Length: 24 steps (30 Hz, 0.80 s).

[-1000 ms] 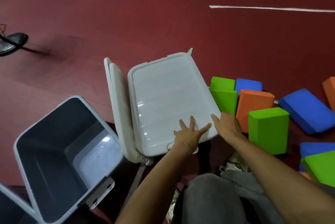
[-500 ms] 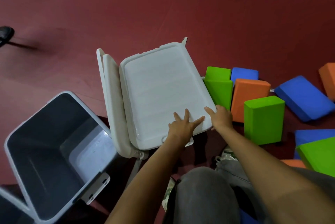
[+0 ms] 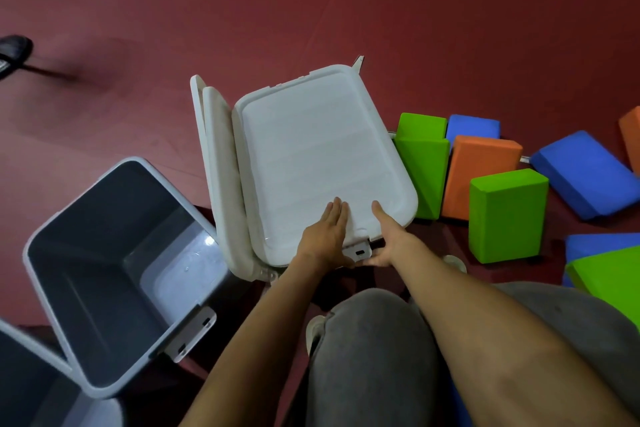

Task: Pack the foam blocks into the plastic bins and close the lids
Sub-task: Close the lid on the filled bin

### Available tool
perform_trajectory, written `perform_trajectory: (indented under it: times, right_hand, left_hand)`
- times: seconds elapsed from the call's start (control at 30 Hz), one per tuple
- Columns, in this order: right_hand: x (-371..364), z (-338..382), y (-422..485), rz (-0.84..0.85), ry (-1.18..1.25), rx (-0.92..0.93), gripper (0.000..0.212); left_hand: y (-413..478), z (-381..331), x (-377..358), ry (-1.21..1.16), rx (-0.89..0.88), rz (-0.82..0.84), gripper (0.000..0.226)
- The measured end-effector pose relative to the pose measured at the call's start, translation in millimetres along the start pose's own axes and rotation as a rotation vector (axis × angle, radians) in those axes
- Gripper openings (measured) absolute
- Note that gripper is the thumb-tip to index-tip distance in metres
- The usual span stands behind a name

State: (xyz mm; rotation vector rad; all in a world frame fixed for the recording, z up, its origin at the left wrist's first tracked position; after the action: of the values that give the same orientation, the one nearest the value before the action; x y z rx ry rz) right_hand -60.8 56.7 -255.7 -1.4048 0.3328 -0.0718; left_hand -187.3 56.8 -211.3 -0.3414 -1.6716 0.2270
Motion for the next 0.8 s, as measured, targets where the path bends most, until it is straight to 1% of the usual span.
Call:
perform_trajectory:
  times: [0.07,0.2,0.27,0.33,0.47,0.6,0.7,0.8]
  right_hand:
    - [0,-3,-3,-0.020,0.000,-0.009,0.087]
    - [-4,0,-11,-0.038,0.011,0.027,0.064]
    - [-8,4,-16,-0.057,0.058,0.055,0.055]
    - [-9,8,-19,-0.093,0.055,0.094,0.055]
    - [-7,12,-23,-0.137,-0.005,0.133,0.058]
    - [-3,15,-28,-0.202,-0.094,0.151,0.063]
    - [-4,13,-27,-0.196,-0.001,0.123,0.056]
    - [-7,11,-30,-0.182,0.069,0.125,0.059]
  left_hand:
    - [0,-2,-2,0.012,0.005,-0.007,0.140]
    - [-1,-1,-1,0.019,-0.010,0.013,0.146]
    - [-1,-2,-2,0.029,-0.016,0.007,0.145]
    - [-1,-2,-1,0.024,-0.015,-0.017,0.139]
    - [2,0,5,0.003,-0.040,-0.083,0.107]
    - [6,1,5,-0.009,-0.028,-0.063,0.103]
    - [11,1,9,0.016,-0.030,-0.039,0.102]
    - [13,0,10,0.031,-0.037,-0.032,0.101]
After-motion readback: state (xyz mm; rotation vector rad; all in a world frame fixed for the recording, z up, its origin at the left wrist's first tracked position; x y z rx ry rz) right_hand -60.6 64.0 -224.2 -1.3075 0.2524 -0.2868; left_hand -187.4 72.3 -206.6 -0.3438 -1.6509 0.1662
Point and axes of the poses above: each hand's wrist, its own y-axis towards the middle knuckle, its own x-axis out of the back of the hand, z = x × y, the point moved 7 cm from there along y, towards the middle knuckle, and after that the axes turned 5 degrees about -z, right-handed, at the moved point
